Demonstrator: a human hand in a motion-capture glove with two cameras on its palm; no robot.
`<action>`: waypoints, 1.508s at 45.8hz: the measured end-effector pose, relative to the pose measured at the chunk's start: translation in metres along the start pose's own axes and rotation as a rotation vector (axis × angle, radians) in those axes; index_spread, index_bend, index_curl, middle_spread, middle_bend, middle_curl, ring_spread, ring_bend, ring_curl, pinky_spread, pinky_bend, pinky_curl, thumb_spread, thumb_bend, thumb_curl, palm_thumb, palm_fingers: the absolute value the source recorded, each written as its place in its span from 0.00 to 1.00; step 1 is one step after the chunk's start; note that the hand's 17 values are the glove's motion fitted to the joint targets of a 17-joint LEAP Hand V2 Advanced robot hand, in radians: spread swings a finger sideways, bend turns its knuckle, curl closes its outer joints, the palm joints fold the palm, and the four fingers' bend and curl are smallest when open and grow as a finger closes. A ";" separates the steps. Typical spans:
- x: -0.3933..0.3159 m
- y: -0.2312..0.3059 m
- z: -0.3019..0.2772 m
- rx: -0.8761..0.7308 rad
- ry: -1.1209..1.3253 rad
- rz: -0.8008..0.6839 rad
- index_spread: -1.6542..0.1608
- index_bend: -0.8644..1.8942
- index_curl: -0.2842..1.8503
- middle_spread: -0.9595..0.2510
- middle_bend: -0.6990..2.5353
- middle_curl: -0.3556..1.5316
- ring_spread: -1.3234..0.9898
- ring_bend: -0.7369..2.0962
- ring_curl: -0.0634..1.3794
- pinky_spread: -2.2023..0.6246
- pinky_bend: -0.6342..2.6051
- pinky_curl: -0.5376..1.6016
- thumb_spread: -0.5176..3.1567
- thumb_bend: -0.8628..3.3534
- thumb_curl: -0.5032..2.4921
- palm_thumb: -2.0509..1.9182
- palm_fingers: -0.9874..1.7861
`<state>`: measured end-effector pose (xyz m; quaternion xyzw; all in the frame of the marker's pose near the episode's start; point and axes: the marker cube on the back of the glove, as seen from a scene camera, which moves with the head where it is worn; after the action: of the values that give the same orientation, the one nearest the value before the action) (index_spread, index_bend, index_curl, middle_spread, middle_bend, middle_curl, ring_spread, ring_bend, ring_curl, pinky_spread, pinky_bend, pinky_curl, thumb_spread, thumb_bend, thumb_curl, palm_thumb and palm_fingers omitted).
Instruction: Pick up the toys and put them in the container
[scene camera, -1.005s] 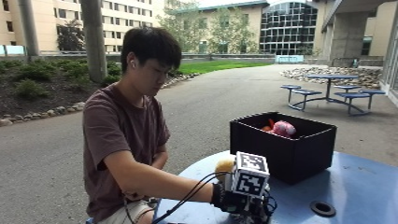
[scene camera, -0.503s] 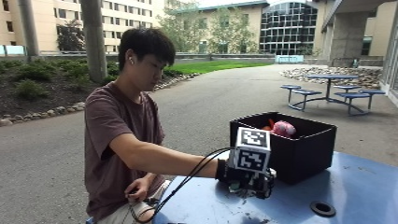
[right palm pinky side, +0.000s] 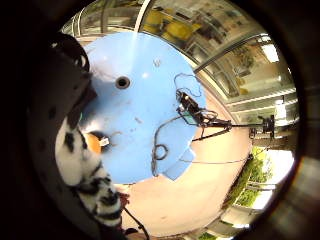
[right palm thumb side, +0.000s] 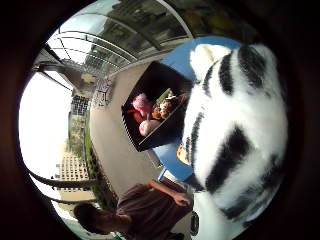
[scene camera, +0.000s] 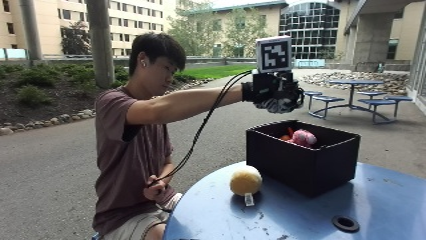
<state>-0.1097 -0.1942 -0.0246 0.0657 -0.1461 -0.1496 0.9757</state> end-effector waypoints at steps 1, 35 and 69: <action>-0.009 -0.003 -0.006 0.007 -0.004 -0.010 0.78 0.70 0.48 0.63 0.66 0.66 0.37 0.71 0.53 0.65 0.55 0.51 0.23 0.22 0.47 0.67 0.55; -0.233 -0.118 0.053 -0.016 -0.041 -0.309 0.75 0.70 0.59 0.61 0.68 0.71 0.37 0.75 0.58 0.66 0.58 0.54 0.23 0.20 0.50 0.68 0.49; -0.185 -0.082 0.075 -0.208 0.215 -0.171 0.79 0.32 0.29 0.81 0.25 0.40 0.57 0.34 0.32 0.80 0.47 0.44 0.45 0.20 0.35 0.53 0.22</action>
<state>-0.3243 -0.2209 -0.0164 -0.0077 -0.0184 -0.2384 0.9710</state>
